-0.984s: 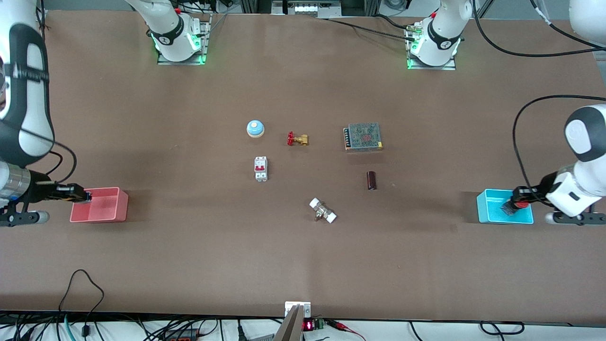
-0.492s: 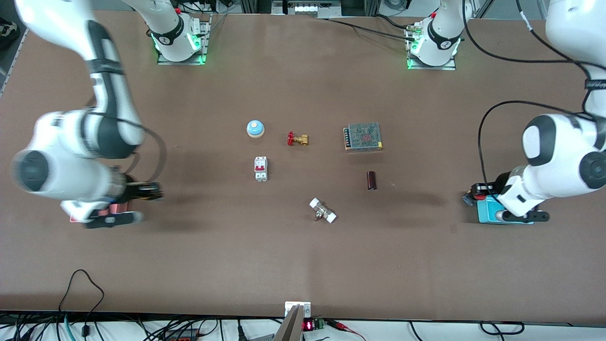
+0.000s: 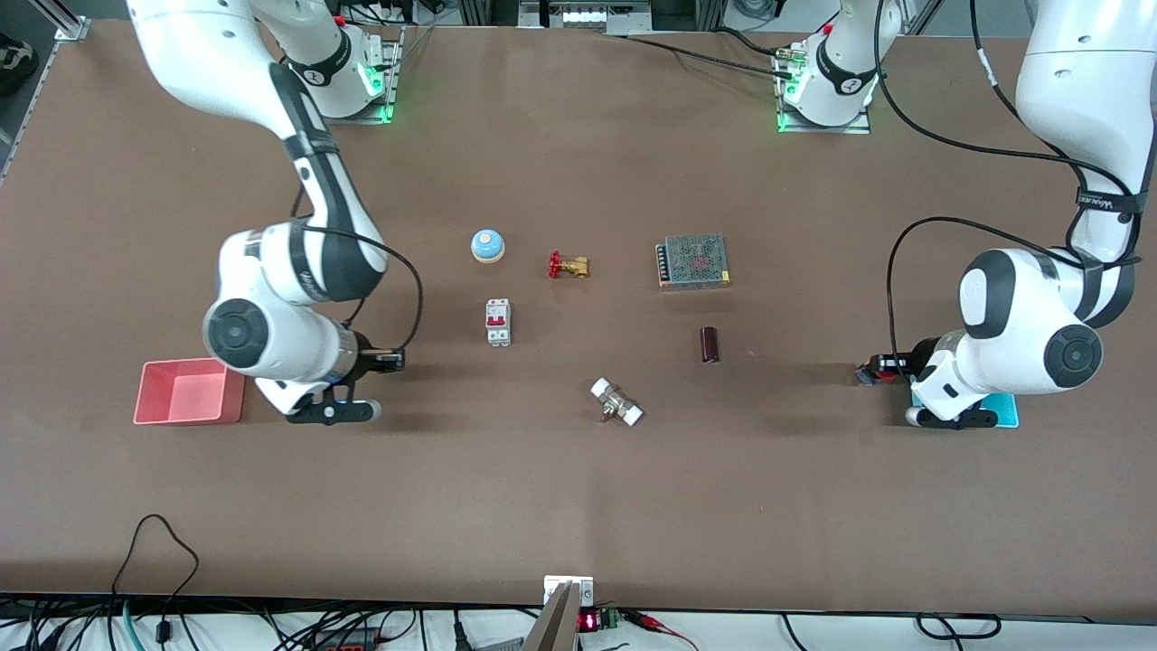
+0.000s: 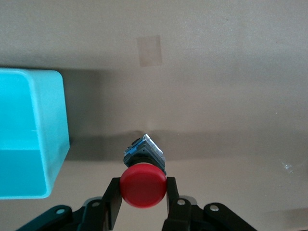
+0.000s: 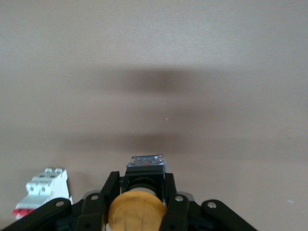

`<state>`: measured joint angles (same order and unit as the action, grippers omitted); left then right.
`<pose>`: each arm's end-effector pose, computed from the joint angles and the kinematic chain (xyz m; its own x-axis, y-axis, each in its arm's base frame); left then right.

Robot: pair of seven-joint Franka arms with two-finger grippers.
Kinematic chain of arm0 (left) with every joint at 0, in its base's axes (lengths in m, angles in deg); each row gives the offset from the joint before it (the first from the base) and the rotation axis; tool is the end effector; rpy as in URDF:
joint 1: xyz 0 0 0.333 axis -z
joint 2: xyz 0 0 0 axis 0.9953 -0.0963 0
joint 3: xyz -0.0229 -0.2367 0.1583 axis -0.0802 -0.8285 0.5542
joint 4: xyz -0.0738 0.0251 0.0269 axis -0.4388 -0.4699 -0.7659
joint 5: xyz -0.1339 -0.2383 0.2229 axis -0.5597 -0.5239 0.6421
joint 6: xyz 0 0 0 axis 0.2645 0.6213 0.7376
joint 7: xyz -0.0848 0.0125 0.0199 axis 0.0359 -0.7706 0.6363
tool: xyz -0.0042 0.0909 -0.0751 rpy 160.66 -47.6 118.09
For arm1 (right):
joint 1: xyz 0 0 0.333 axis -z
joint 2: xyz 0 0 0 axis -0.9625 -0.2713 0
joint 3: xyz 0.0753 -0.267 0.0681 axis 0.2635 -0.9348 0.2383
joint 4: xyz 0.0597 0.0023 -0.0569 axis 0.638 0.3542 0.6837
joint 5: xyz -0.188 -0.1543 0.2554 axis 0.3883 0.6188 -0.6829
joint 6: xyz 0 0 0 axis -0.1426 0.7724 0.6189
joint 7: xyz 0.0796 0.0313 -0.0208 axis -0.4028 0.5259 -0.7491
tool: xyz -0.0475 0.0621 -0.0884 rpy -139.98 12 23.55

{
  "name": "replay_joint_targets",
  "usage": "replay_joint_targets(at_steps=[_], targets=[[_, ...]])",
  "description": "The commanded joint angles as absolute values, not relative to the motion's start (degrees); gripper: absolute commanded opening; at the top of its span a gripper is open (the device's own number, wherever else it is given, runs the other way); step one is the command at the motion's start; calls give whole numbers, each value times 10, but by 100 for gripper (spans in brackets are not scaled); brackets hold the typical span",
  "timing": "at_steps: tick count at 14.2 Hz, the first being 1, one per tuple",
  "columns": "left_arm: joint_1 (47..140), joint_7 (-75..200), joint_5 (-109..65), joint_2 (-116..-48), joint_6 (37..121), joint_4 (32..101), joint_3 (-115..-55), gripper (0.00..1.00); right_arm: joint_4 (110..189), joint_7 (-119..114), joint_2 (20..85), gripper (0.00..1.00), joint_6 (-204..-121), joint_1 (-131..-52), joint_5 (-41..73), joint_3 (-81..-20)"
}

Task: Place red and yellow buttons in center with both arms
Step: 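Carry the yellow button toward the table center while the left gripper lowers the red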

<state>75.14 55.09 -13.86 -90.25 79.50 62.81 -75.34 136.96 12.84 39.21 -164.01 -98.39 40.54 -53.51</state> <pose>0.6027 0.0162 0.2349 0.9759 0.0082 -0.2182 0.0289 -0.9953 0.0920 0.6129 0.1968 0.2664 0.9921 0.0121 -0.1251 0.0041 -0.9979 -0.0646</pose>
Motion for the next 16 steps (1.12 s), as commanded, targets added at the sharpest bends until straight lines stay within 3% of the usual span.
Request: replay_joint_targets(at_steps=[1, 6, 8, 10, 12, 14, 15, 16], targets=[[754, 558, -130, -904, 796, 622, -755, 45, 1401, 177, 377, 36, -1687, -1003, 399, -543], [753, 559, -130, -872, 795, 621, -753, 90, 1413, 221, 367, 37, -1689, -1004, 405, -545], [753, 564, -129, -842, 791, 621, -751, 99, 1414, 225, 359, 37, -1692, -1004, 405, -545], [753, 574, -129, -803, 787, 621, -752, 100, 1414, 225, 359, 40, -1692, -1004, 405, -545], [753, 587, -129, -769, 760, 621, -751, 100, 1414, 225, 359, 56, -1691, -1007, 405, -545], [752, 588, -129, -738, 731, 621, -752, 100, 1413, 226, 360, 92, -1691, -1007, 402, -545], [752, 587, -127, -719, 714, 621, -752, 100, 1410, 226, 364, 100, -1689, -1006, 402, -545], [752, 586, -127, -703, 701, 621, -751, 100, 1405, 226, 371, 100, -1686, -1006, 400, -546]])
